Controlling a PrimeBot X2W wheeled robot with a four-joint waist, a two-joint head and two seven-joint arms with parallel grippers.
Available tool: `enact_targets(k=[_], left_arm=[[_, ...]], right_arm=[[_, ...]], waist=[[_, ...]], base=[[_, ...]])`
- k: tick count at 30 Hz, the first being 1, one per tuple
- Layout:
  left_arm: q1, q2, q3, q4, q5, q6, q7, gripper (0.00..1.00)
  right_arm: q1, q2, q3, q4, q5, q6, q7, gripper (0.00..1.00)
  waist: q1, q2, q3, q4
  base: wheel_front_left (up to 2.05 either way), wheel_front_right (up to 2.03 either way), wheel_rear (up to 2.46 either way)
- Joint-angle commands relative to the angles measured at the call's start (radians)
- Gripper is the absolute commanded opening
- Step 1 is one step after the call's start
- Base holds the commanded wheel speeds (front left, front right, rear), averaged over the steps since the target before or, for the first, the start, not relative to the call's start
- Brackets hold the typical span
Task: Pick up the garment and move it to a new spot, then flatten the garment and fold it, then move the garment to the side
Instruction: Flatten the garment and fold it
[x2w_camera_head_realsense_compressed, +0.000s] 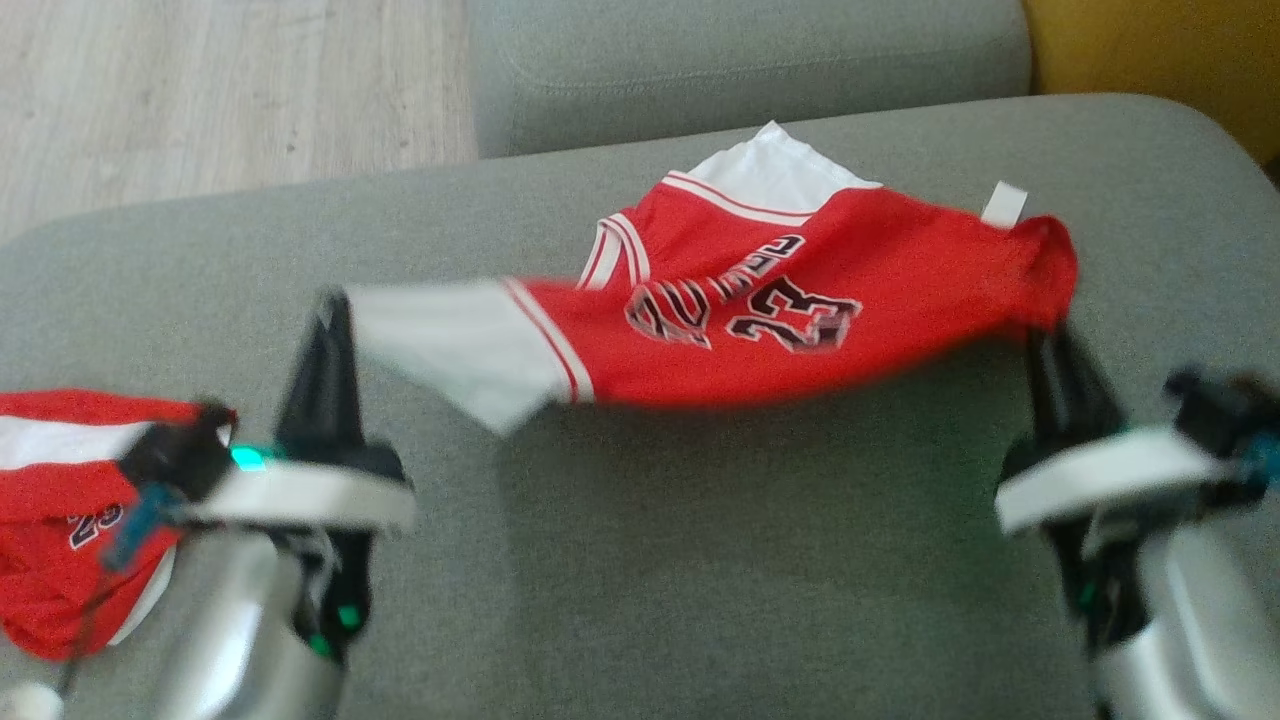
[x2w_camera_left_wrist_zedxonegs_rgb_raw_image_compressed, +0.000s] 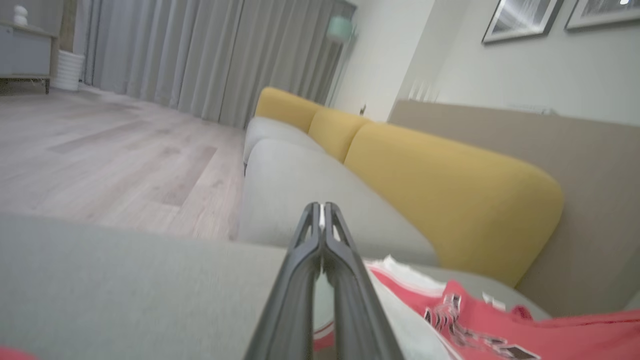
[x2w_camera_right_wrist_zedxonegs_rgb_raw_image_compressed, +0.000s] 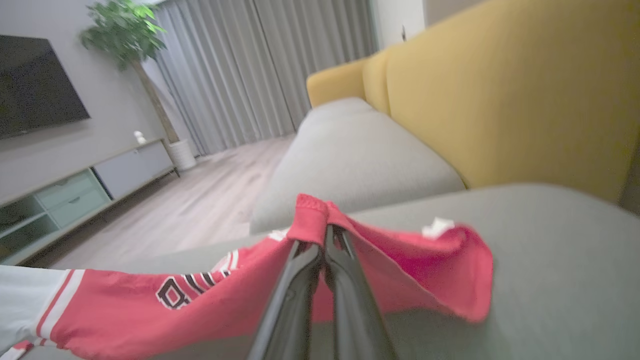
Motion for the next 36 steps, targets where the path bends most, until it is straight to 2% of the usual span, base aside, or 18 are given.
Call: enact_targets(k=[1, 7, 13, 17, 22, 29, 32, 36], left_arm=[[-0.104, 0.029, 0.065, -0.067, -0.028, -0.005, 0.014, 0.0], [-0.268, 0.041, 0.128, -0.138, -0.099, 0.021, 0.089, 0.0], [-0.444, 0.029, 0.21, -0.194, -0.168, 0.08, 0.116, 0.0], [-0.505, 0.03, 0.25, -0.243, -0.188, 0.125, 0.123, 0.0], [-0.51, 0.039, 0.26, -0.314, -0.193, 0.17, 0.169, 0.0], [-0.533, 0.071, 0.216, -0.327, -0.187, 0.178, 0.267, 0.0], [-0.601, 0.09, 0.215, -0.256, -0.204, 0.173, 0.31, 0.0], [-0.776, 0.15, 0.19, -0.112, -0.148, 0.141, 0.312, 0.0]], right_arm=[[-0.103, -0.036, 0.028, -0.076, 0.023, 0.008, 0.04, 0.0], [-0.318, -0.075, 0.044, -0.154, 0.126, 0.008, 0.174, 0.0], [-0.518, -0.074, 0.033, -0.166, 0.176, 0.008, 0.229, 0.0], [-0.573, -0.065, 0.006, -0.188, 0.176, 0.008, 0.257, 0.0], [-0.572, -0.015, -0.088, -0.221, 0.156, 0.008, 0.338, 0.0], [-0.609, 0.001, -0.092, -0.225, 0.112, 0.008, 0.428, 0.0], [-0.683, -0.005, -0.087, -0.149, 0.086, 0.008, 0.441, 0.0], [-0.865, -0.024, -0.082, 0.019, 0.044, 0.008, 0.424, 0.0]], waist=[[0.0, 0.0, -0.016, -0.002], [0.0, 0.0, -0.052, -0.006], [0.0, 0.0, -0.072, -0.007], [0.0, 0.0, -0.079, -0.004], [0.0, 0.0, -0.059, -0.004], [0.0, 0.0, 0.068, -0.019], [0.0, 0.0, 0.152, -0.027], [0.0, 0.0, 0.273, -0.032]], base=[[0.0, 0.0, 0.0], [0.0, 0.0, 0.0], [0.0, 0.0, 0.0], [0.0, 0.0, 0.0], [0.0, 0.0, 0.0], [0.0, 0.0, 0.0], [0.0, 0.0, 0.0], [0.0, 0.0, 0.0]])
